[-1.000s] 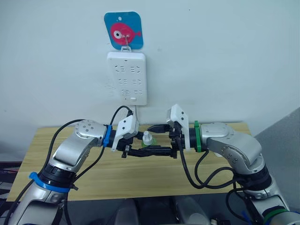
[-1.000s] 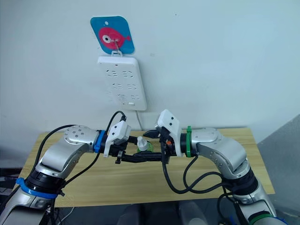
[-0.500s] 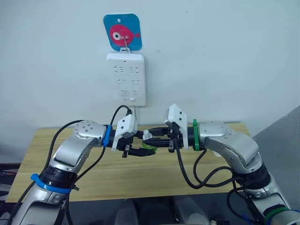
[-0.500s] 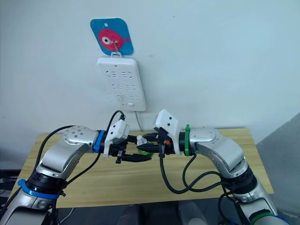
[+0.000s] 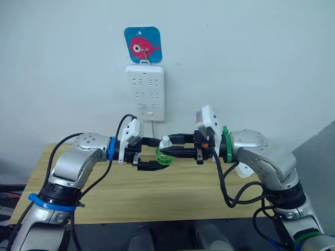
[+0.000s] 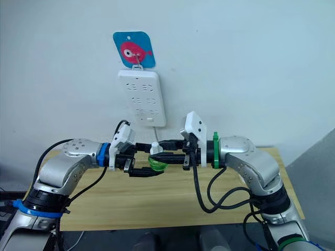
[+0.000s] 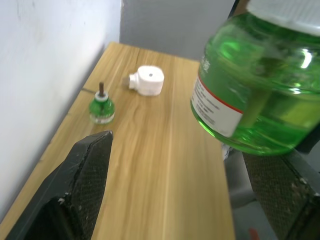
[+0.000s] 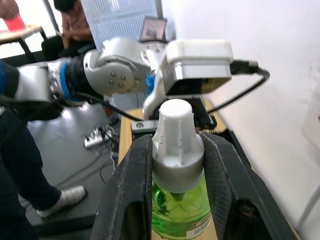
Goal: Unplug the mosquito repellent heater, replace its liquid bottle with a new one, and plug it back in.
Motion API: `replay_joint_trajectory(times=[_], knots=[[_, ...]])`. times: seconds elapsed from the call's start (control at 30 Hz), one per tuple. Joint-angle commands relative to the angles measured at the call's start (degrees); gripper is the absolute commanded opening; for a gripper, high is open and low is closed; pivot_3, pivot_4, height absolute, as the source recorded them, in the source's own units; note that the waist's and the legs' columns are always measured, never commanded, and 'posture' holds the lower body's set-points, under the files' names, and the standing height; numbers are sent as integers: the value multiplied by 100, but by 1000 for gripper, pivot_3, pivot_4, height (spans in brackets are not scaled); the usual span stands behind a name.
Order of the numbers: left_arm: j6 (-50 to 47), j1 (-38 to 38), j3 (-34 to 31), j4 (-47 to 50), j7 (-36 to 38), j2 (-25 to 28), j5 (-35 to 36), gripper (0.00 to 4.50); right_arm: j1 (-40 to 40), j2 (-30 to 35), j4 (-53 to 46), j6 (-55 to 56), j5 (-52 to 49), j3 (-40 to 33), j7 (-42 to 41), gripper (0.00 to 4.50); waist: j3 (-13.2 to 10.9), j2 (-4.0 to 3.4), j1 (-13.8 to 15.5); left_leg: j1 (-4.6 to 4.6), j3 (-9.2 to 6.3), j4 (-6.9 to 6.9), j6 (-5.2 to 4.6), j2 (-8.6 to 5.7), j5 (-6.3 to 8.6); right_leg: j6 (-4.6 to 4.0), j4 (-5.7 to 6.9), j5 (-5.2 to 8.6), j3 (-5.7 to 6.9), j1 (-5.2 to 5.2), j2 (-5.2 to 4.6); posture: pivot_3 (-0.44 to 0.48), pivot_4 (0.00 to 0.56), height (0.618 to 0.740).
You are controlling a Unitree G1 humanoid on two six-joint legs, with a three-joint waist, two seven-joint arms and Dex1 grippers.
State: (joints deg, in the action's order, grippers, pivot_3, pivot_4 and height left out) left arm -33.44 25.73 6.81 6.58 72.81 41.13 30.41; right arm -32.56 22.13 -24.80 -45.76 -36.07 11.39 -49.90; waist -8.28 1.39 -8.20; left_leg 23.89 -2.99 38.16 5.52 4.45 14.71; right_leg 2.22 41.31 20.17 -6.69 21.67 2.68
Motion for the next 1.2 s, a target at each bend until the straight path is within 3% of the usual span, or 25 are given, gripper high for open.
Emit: replay_joint_trajectory(times=[0.03, 0.5, 0.83, 1.03, 1.2], knots=[[-445, 263, -261, 484, 41, 25, 549, 4166, -61, 67, -71, 55, -135, -48, -91, 1034, 16, 2, -1, -2, -3, 0, 0, 0, -3, 0, 2, 0, 3, -3, 0, -98, 36, 735], [-589, 254, -283, 758, 119, 239, 691, 4166, -36, 257, 47, 129, -157, 66, -188, 1034, 103, -27, 1, -15, -29, -1, -2, -2, -29, -25, 7, -14, 24, -25, 4, -98, 33, 735], [-667, 218, -173, 796, 21, 50, 770, 4166, -41, 266, 64, 117, -177, 84, -216, 1034, 104, -27, 3, -14, -35, 0, -2, -2, -32, -26, 10, -15, 29, -26, 3, -95, 35, 735], [-559, 136, -50, 774, 133, 120, 637, 2373, -56, 156, 30, 49, -324, -8, -153, 1034, 104, -27, 2, -15, -38, 0, -2, -3, -34, -26, 16, -15, 32, -25, 4, -96, 36, 735], [-565, 118, -75, 787, 169, 144, 687, 2258, -103, 226, -9, 93, -371, 31, -370, 1034, 104, -27, 4, -15, -38, 0, -2, -3, -36, -27, 19, -15, 33, -25, 4, -95, 38, 735]])
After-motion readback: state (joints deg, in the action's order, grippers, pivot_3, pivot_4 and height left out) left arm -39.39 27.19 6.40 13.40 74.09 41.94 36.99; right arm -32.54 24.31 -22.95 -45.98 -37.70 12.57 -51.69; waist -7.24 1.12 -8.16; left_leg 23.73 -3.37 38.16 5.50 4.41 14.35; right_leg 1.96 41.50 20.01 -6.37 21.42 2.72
